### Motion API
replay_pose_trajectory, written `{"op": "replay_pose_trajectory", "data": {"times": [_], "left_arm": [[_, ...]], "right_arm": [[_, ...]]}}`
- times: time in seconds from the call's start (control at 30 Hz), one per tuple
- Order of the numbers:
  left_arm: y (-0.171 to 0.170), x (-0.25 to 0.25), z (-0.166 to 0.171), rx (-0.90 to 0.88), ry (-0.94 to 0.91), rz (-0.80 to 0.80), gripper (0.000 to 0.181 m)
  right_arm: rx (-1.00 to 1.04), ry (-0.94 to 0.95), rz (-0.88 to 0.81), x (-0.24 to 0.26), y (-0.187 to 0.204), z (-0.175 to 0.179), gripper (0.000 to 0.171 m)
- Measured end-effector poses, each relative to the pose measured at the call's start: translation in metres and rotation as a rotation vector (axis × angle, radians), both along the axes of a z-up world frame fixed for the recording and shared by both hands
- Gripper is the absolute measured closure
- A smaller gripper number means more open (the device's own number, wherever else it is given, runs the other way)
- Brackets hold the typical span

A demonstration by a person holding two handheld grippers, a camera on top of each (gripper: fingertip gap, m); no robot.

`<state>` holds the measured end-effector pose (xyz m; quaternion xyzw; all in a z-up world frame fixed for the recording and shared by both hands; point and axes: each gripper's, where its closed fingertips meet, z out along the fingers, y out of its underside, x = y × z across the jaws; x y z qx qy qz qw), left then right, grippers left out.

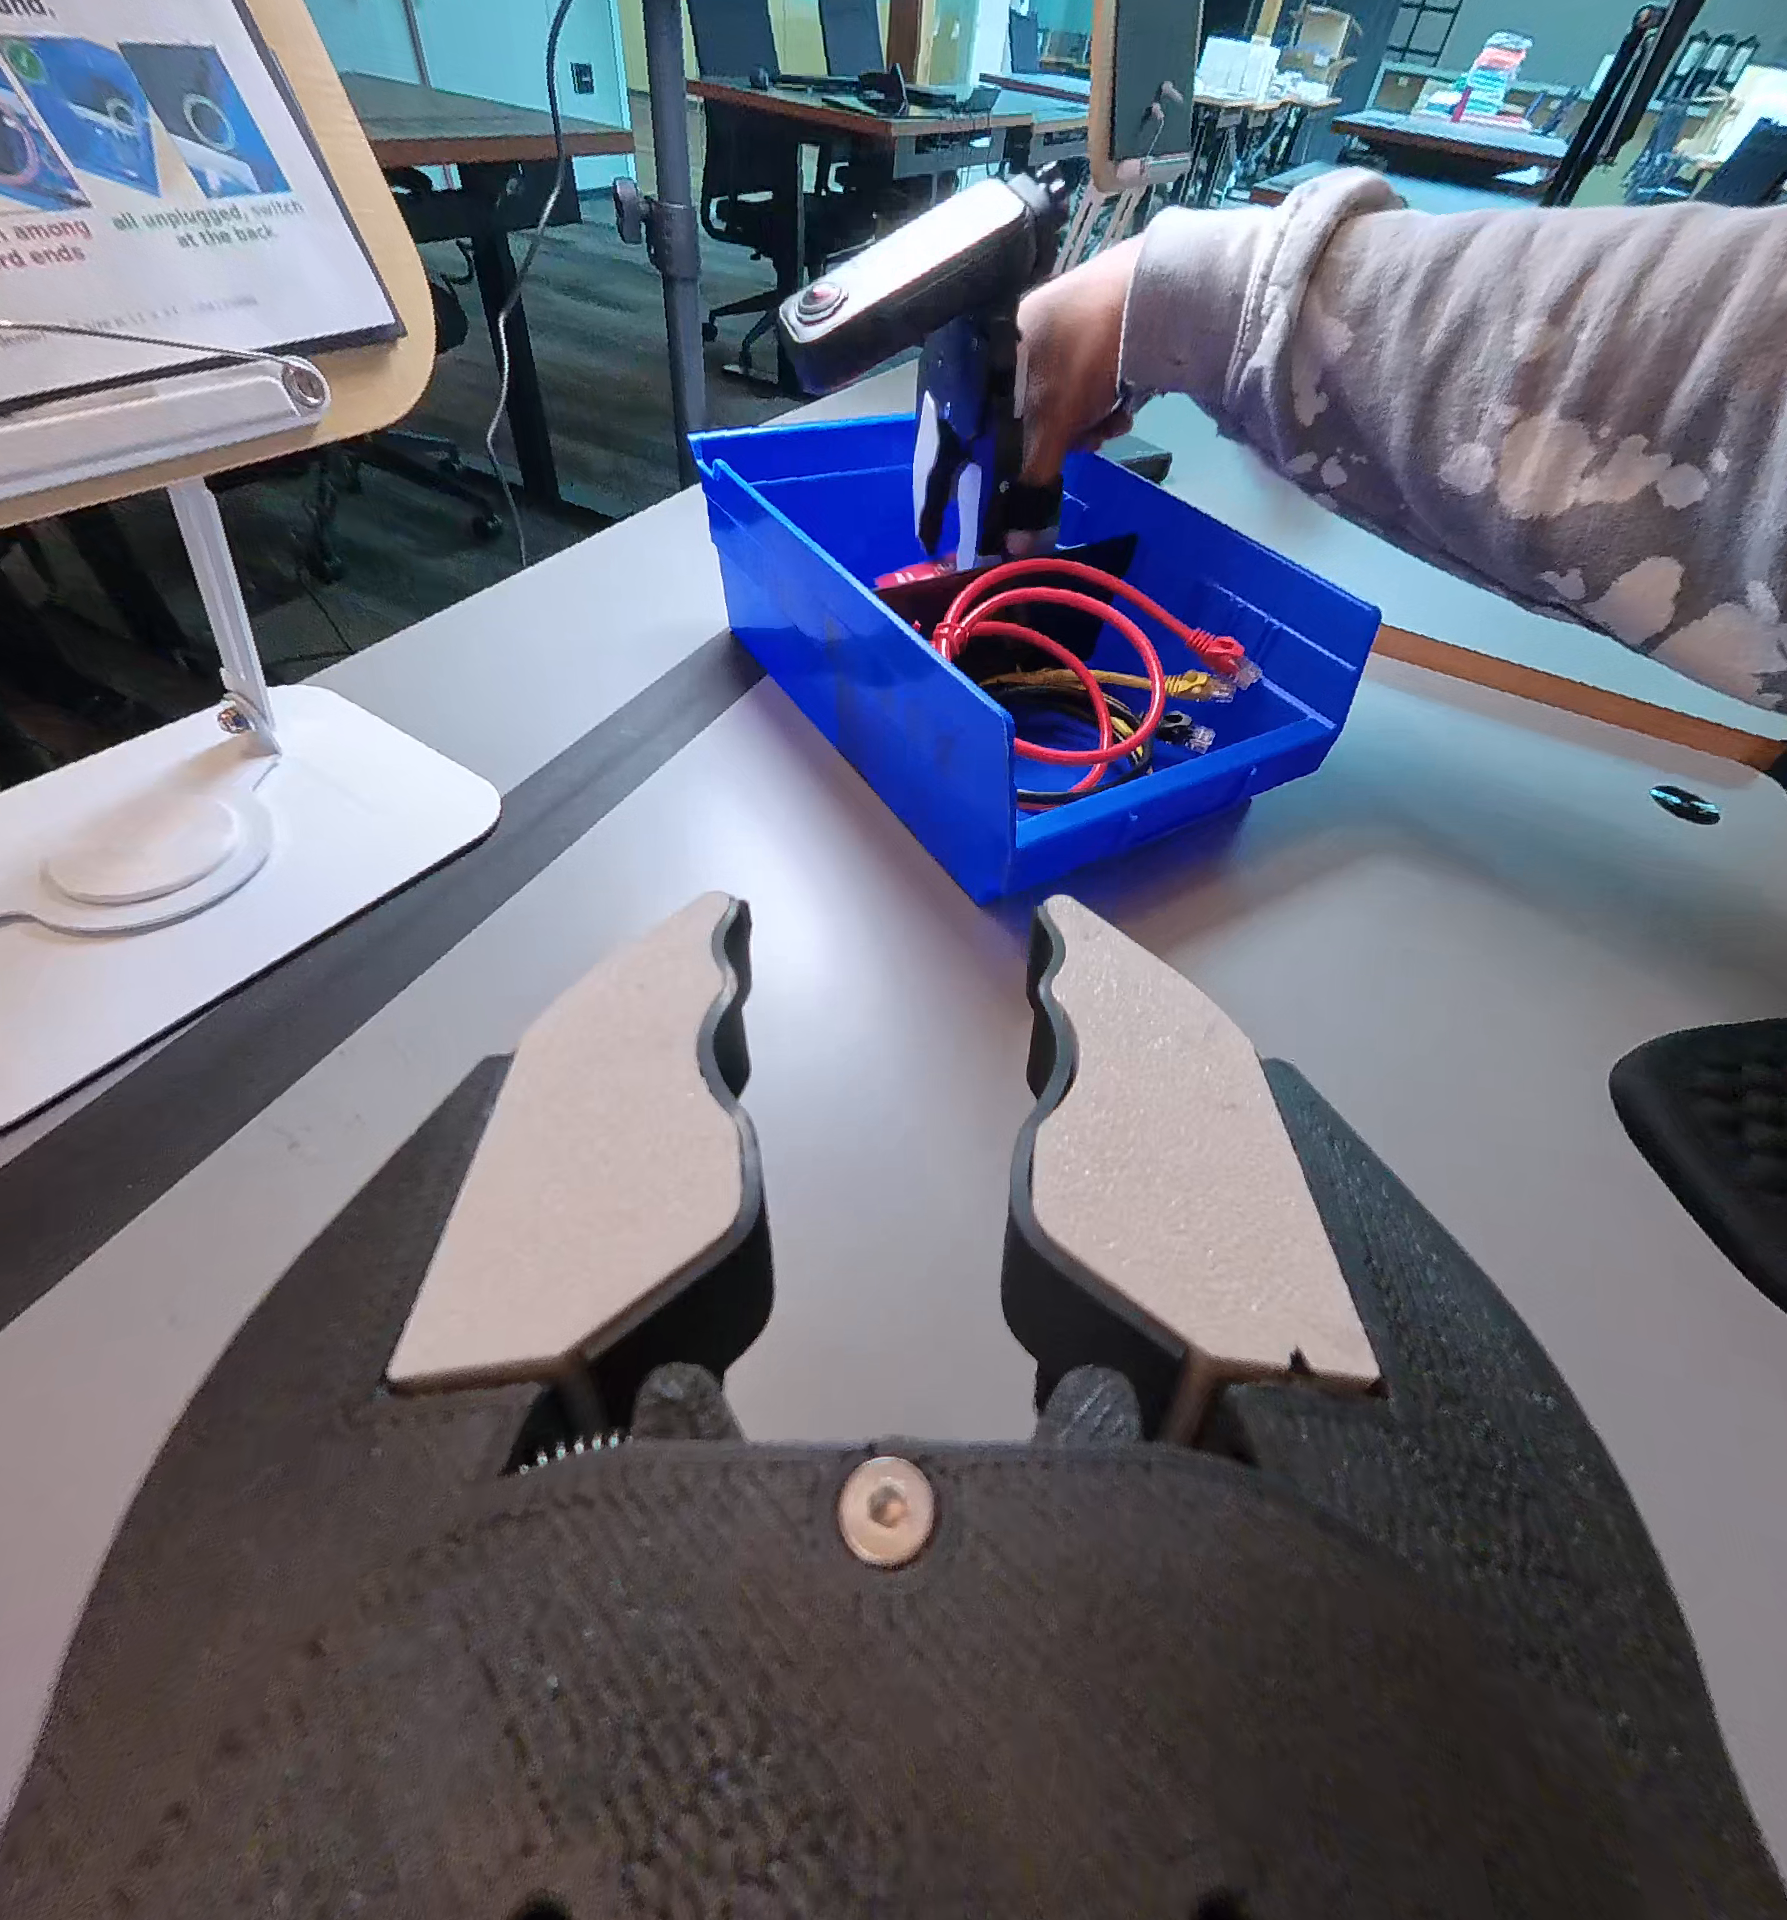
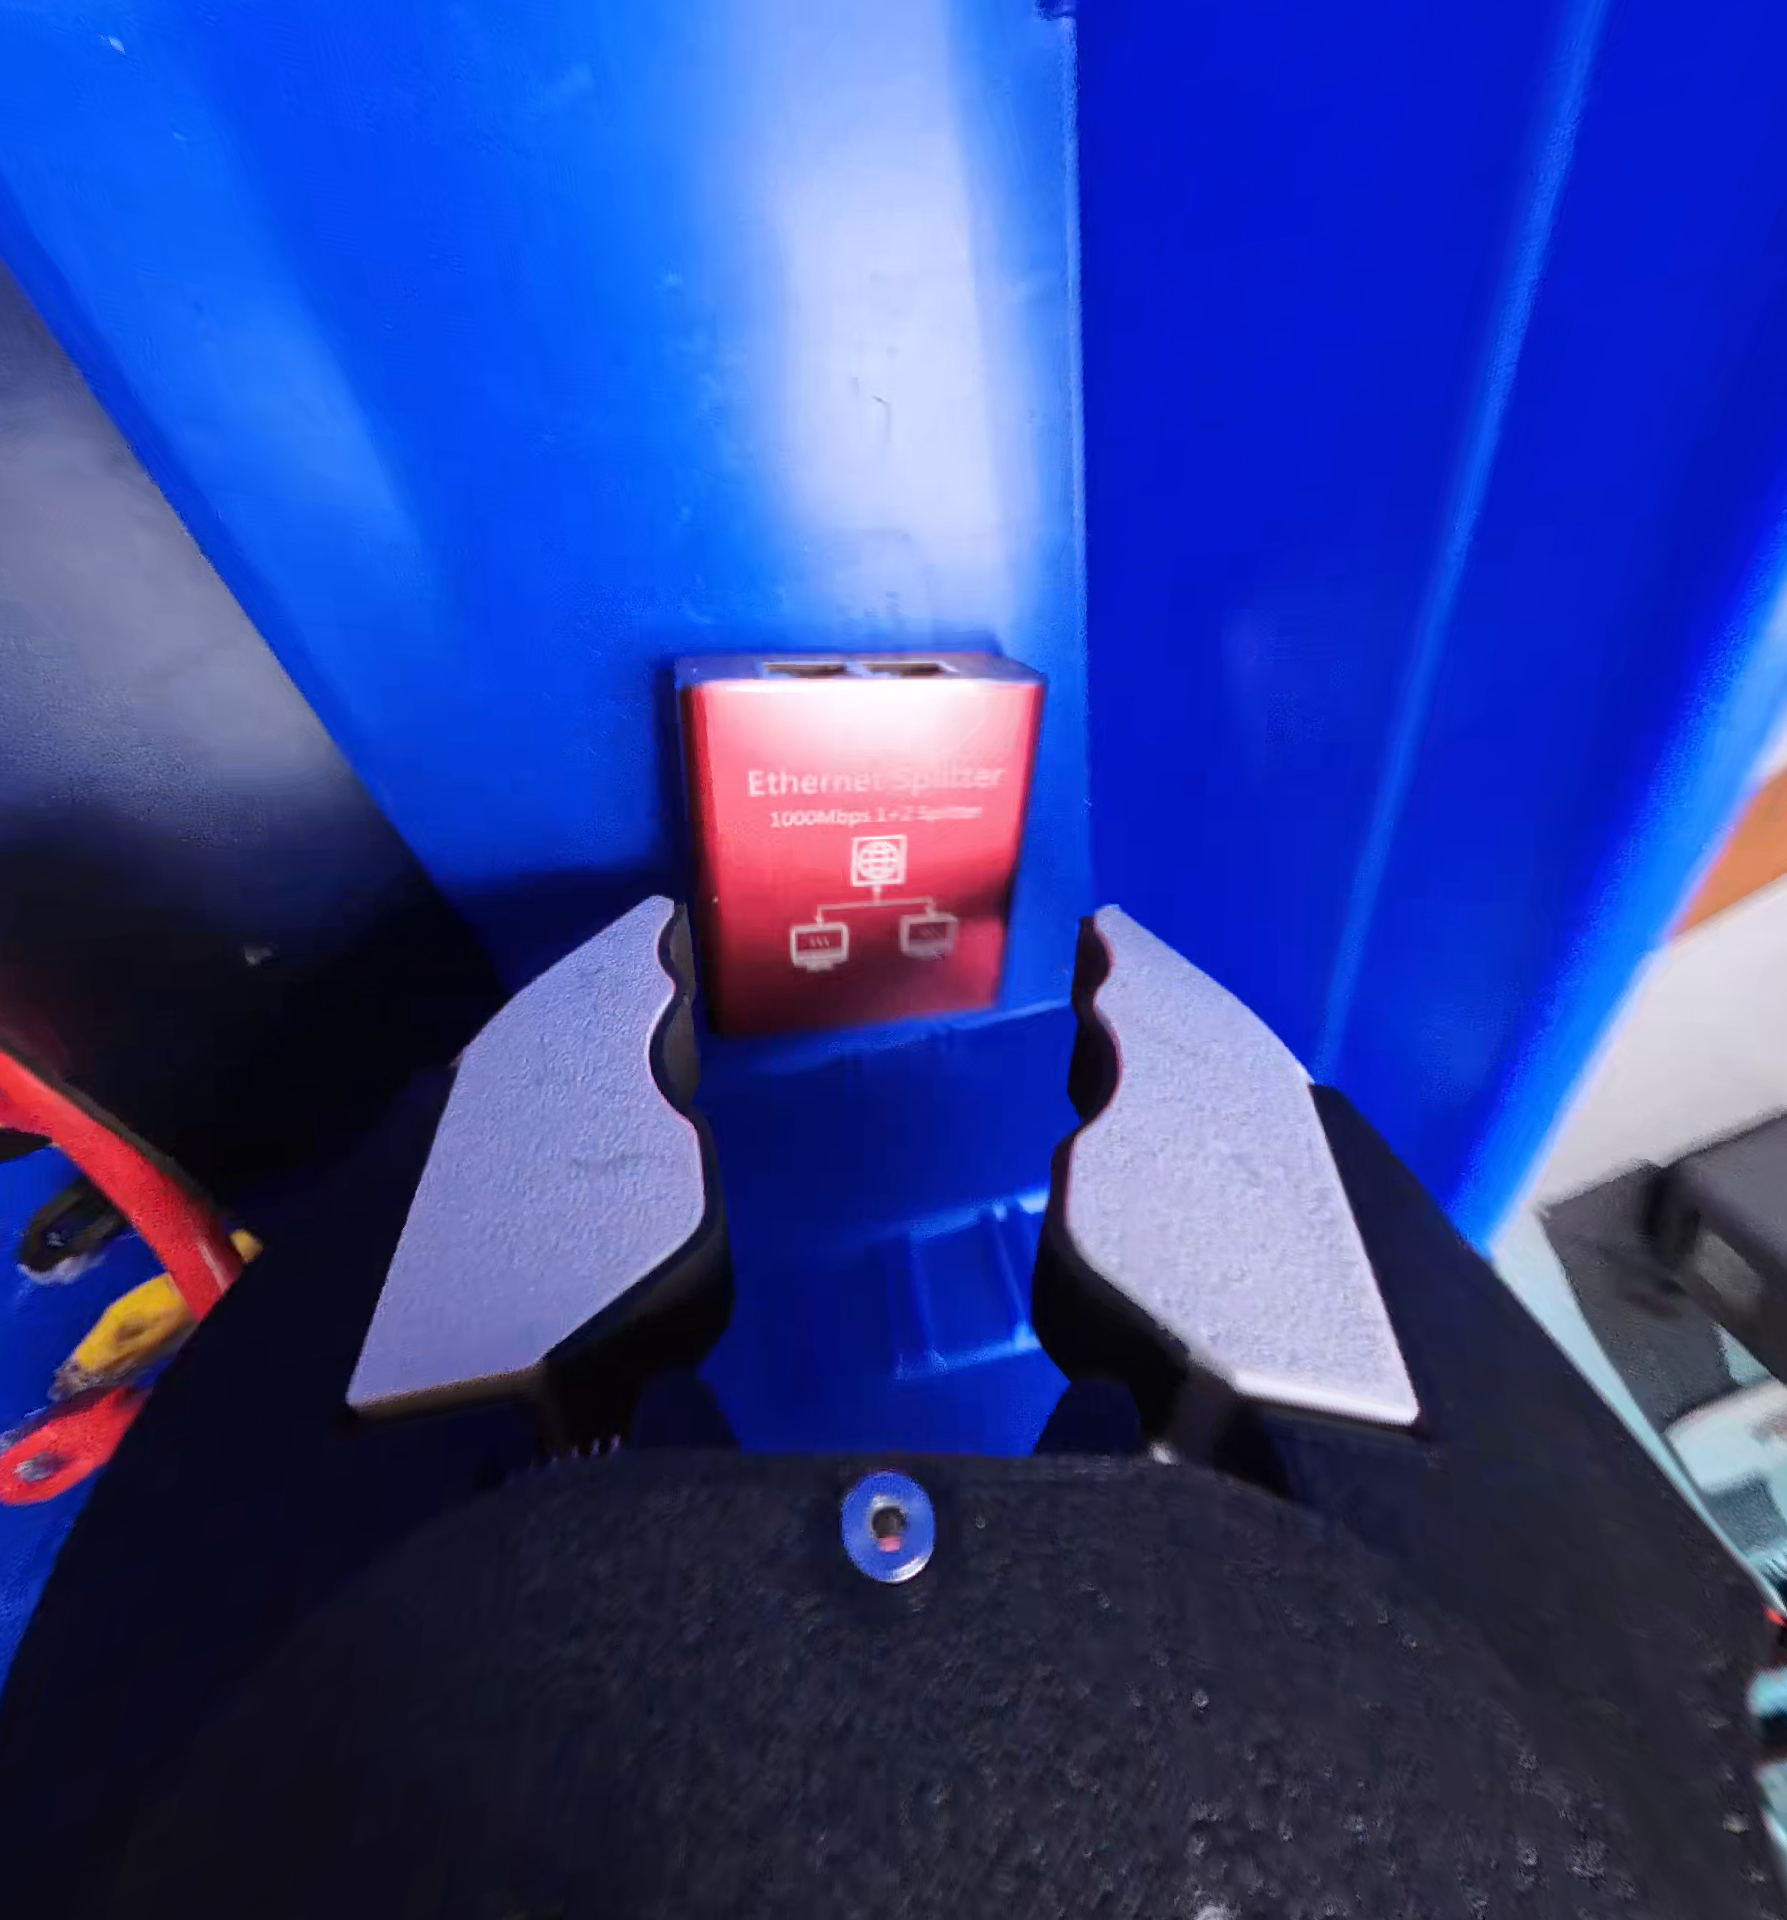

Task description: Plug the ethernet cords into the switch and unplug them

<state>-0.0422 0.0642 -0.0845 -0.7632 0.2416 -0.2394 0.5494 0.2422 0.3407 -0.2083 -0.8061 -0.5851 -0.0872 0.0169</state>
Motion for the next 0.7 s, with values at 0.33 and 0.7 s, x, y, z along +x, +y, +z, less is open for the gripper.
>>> {"op": "replay_pose_trajectory", "data": {"times": [0.33, 0.7], "left_arm": [[-0.009, -0.005, 0.023, 0.038, -0.005, 0.014, 0.13], [-0.069, -0.089, 0.056, 0.101, 0.107, 0.211, 0.132]], "right_arm": [[0.471, 0.708, 0.023, -0.087, -0.058, 0.147, 0.106], [0.588, 0.953, -0.025, -0.082, -0.223, 0.103, 0.112]]}}
